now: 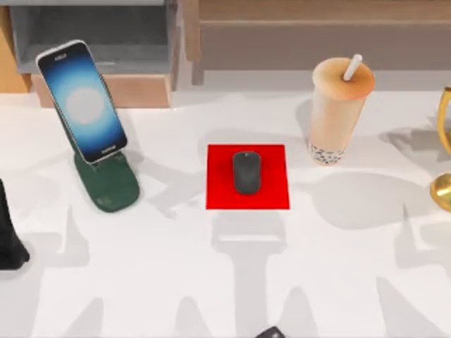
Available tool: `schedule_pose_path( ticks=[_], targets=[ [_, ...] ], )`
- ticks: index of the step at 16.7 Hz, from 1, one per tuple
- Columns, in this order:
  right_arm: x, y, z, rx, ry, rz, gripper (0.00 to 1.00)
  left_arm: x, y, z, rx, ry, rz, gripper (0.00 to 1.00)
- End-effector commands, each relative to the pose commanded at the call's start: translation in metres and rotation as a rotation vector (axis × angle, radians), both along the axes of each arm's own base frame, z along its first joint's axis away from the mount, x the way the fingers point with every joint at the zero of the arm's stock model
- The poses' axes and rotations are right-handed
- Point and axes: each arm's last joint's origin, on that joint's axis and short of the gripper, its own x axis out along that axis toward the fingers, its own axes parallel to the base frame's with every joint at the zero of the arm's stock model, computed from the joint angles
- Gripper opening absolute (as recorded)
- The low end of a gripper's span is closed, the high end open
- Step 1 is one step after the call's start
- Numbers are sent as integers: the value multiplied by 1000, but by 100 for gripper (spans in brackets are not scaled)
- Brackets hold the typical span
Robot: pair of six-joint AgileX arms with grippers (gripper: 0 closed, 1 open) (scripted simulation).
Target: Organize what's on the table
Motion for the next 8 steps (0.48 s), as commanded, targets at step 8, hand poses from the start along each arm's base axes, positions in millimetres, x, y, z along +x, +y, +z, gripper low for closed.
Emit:
schedule_pose_path(
  ticks=[8],
  targets=[
    [49,57,-4,-70,122,135,100,0,0,0,0,0,0,100]
  ],
)
